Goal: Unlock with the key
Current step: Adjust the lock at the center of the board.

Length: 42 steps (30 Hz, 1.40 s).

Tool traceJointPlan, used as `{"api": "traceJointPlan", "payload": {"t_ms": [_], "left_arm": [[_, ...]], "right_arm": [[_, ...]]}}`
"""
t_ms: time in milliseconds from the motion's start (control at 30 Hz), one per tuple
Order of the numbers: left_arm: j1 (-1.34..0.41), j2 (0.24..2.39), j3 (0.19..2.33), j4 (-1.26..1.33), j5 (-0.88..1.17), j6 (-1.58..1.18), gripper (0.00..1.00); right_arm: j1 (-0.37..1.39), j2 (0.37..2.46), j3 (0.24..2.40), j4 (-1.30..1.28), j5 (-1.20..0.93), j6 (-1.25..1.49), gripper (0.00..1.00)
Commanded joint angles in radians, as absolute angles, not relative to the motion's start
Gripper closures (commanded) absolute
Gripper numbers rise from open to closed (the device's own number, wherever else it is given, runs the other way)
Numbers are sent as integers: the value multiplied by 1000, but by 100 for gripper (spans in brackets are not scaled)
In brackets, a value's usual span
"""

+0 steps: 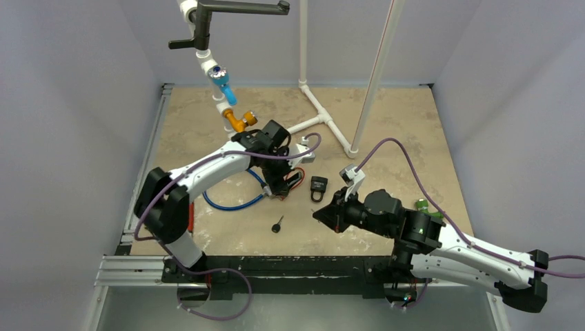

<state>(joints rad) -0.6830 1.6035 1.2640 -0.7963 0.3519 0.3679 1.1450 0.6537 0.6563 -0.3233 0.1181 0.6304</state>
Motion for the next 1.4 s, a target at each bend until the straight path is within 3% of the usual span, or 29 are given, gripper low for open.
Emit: {"api": "traceJointPlan", "payload": {"t_ms": [0,367,567,833,1367], "left_arm": [[-686,1734,1366,-707,280,240,27],[-710,1865,1364,-565,145,95,26],[-720,1904,1340,-562,108,29,44],[-666,1894,1281,-579,252,-213,54],[-656,1761,1045,-363,534,-546,51]], "right_arm": [[1144,635,709,-391,192,653,100],[1145,647,796,-442,232,616,100],[1144,669,823,-443,237,589,100],[1144,676,827,-436,228,577,100],[1145,648,807,-434,223,593,100]]}}
